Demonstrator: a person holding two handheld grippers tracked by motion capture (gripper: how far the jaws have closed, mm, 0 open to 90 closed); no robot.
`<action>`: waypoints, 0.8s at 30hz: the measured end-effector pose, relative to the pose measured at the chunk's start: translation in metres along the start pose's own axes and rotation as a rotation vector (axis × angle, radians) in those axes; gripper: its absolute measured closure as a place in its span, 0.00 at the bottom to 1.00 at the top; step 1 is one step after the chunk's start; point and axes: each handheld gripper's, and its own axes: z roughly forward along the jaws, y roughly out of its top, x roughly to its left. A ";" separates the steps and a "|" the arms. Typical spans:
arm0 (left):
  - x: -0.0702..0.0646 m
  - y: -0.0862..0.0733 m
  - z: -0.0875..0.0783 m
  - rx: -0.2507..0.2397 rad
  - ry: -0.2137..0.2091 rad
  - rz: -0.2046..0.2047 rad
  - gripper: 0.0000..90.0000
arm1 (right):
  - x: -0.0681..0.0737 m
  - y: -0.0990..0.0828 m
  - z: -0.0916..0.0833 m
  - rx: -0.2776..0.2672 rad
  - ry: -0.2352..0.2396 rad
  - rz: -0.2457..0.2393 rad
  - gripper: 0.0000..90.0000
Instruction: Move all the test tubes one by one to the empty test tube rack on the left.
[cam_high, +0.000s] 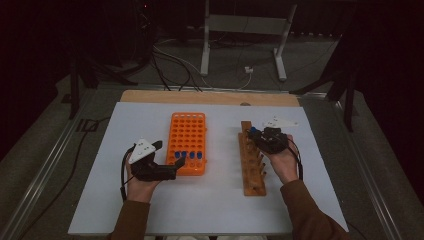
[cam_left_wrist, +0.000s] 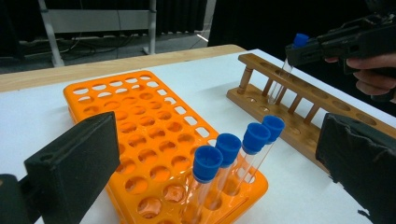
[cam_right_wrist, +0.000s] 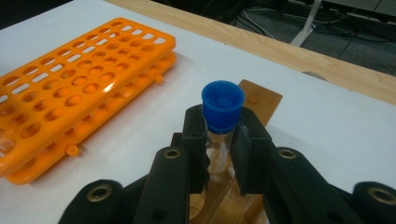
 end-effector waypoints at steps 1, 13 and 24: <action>0.000 0.000 0.000 -0.001 0.000 0.001 0.01 | 0.000 0.000 -0.001 -0.002 0.001 -0.002 0.85; 0.000 0.000 -0.001 -0.005 0.001 -0.002 0.01 | -0.001 0.008 -0.011 -0.027 0.010 0.015 0.85; -0.001 0.001 0.000 -0.004 0.000 0.005 0.01 | 0.002 0.019 -0.023 -0.049 0.003 0.005 0.85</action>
